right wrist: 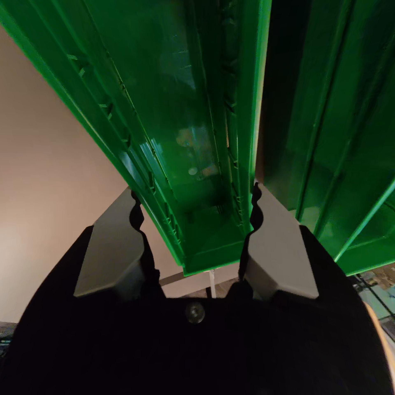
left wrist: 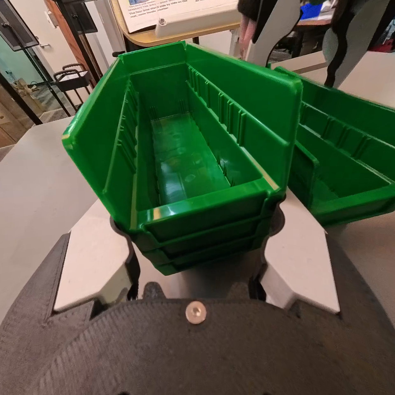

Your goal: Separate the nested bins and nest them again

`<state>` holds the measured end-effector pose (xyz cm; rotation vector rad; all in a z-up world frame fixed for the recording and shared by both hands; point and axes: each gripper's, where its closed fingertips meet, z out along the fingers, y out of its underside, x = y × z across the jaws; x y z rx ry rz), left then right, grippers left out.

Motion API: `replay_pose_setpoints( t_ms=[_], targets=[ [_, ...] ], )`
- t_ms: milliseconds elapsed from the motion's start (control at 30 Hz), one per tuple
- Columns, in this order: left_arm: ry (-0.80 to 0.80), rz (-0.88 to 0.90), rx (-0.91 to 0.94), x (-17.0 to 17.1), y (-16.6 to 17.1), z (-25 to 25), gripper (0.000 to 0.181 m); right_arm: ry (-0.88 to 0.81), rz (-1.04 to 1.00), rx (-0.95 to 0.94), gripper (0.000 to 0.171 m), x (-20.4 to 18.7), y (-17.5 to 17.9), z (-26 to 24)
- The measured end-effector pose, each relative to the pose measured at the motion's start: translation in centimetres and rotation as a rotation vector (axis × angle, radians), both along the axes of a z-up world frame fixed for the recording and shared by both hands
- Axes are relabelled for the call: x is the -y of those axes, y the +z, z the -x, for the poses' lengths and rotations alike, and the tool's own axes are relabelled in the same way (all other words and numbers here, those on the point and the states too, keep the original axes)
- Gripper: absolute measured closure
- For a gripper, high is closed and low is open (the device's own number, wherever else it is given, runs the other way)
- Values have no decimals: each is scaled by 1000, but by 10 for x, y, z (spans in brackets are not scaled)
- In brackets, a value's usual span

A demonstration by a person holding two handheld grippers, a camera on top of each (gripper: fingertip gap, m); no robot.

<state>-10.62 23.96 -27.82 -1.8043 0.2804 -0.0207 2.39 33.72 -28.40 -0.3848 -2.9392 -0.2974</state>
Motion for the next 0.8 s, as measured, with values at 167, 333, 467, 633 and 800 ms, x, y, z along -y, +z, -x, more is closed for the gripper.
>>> replay_pose_setpoints(
  t_ms=[167,333,467,633,800],
  targets=[
    [2,-5,4,1,0,2,43,-15,-35,23,57,1,-1,3],
    [-2,-8,5,1,0,2,43,-73,-14,-18,54,2,1,2],
    [-5,-10,4,1,0,2,43,-113,-4,-48,52,0,7,1],
    [-3,-9,7,1,0,3,43,-185,-5,-103,56,-7,27,-2],
    [4,1,21,3,-1,4,43,-525,1,-289,63,-45,90,-34]
  ],
)
